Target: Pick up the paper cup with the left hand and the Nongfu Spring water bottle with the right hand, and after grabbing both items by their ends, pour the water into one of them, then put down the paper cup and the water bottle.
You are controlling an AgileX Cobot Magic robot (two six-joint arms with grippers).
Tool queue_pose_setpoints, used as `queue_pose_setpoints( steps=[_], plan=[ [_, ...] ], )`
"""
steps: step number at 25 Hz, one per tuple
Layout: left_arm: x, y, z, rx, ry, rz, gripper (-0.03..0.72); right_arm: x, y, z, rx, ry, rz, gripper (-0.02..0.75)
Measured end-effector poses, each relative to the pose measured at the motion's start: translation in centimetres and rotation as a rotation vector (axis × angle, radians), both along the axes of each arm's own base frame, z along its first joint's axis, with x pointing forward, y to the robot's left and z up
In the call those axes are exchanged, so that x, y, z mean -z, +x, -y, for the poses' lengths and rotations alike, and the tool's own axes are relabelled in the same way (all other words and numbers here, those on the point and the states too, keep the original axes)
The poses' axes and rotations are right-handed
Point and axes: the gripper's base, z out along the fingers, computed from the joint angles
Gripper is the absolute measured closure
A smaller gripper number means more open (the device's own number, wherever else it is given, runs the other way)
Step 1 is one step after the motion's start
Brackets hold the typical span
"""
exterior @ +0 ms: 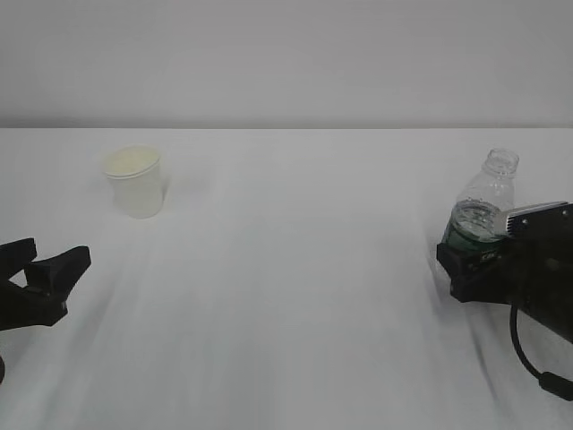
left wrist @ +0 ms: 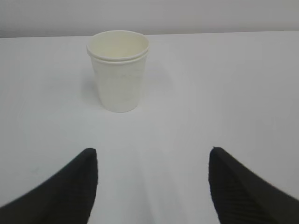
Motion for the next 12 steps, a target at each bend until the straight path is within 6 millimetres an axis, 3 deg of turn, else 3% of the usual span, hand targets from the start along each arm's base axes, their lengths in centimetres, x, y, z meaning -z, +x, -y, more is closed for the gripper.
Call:
queue_pose_setpoints(
  steps=[12],
  plan=[
    [0.0,0.0,0.0,0.0,0.0,0.0,0.152,-0.46,1.11,-0.04,-0.004,0.0,0.039,0.143]
  ],
)
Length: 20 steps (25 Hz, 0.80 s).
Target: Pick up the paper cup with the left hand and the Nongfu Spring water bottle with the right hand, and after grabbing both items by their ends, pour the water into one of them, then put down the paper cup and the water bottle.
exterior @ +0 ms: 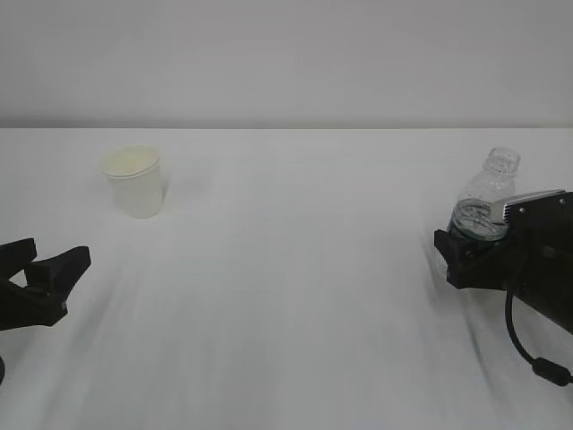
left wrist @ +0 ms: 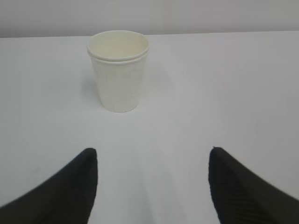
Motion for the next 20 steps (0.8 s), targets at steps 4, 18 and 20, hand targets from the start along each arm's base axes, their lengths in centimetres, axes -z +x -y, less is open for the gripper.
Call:
queue_pose_setpoints(
  steps=[4,18,20],
  plan=[
    [0.0,0.0,0.0,0.0,0.0,0.0,0.152,-0.01,0.01,-0.05,-0.006,0.0,0.001,0.159],
    [0.0,0.0,0.0,0.0,0.0,0.0,0.152,-0.02,-0.04,-0.35,-0.045,-0.004,0.002,0.272],
    [0.0,0.0,0.0,0.0,0.0,0.0,0.152,-0.02,-0.05,-0.39,-0.05,-0.004,0.002,0.282]
  ],
)
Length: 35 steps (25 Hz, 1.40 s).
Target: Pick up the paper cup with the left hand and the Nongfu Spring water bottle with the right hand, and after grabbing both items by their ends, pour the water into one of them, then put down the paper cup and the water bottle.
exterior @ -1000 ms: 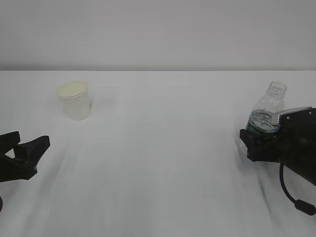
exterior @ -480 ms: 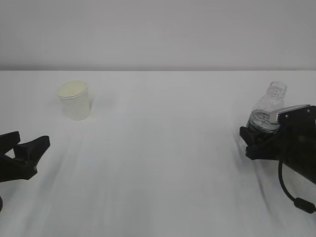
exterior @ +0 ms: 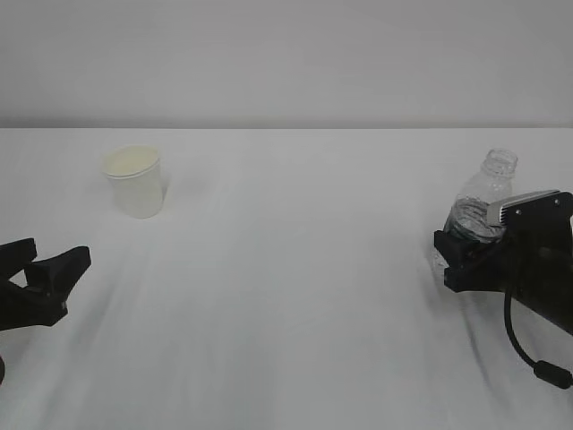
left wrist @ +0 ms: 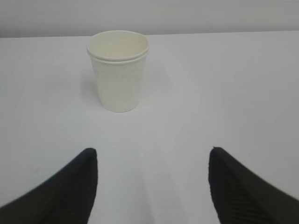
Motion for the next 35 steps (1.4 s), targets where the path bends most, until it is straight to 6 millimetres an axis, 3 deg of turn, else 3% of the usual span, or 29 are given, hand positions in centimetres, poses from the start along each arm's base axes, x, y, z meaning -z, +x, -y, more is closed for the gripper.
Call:
queue_pose_setpoints(
  steps=[15,26,35],
  plan=[
    [0.4,0.0,0.2,0.02,0.007,-0.019,0.152,0.2,-0.9,-0.1,-0.015,0.006,-0.01,0.293],
    [0.4,-0.1,0.2,0.03,0.009,-0.018,0.157,-3.4,-2.2,-0.3,-0.049,-0.014,0.054,0.293],
    [0.4,-0.1,0.2,0.028,0.008,-0.019,0.165,-3.1,-3.7,-0.7,-0.096,-0.018,0.018,0.293]
  ],
)
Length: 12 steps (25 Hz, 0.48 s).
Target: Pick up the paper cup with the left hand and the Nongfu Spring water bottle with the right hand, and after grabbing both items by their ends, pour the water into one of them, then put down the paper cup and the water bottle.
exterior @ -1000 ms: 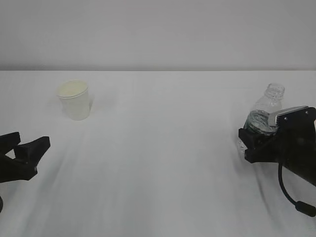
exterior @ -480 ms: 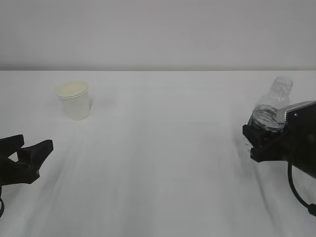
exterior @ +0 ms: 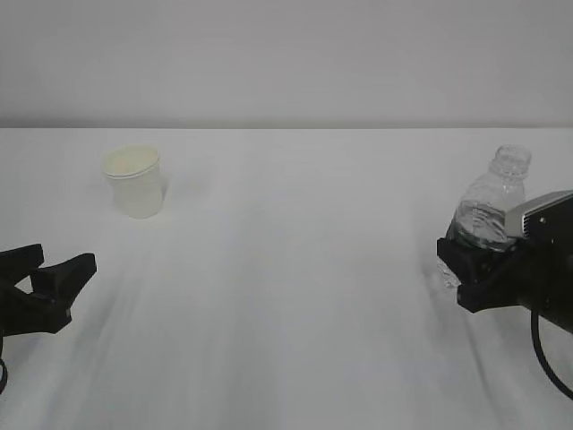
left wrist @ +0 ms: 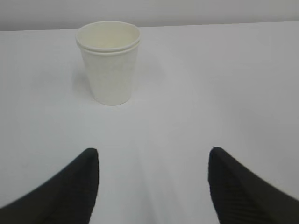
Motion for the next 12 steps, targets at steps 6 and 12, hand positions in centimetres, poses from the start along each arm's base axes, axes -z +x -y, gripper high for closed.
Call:
queue_pose_setpoints(
  steps=[6,12],
  plan=[
    [0.0,0.0,-0.01,0.005,0.018,0.006,0.165,0.15,-0.36,-0.02,-0.002,0.0,-0.012,0.293],
    [0.08,0.01,-0.03,0.005,0.03,0.006,0.138,0.16,-0.47,-0.02,-0.002,0.0,-0.015,0.293]
  ],
)
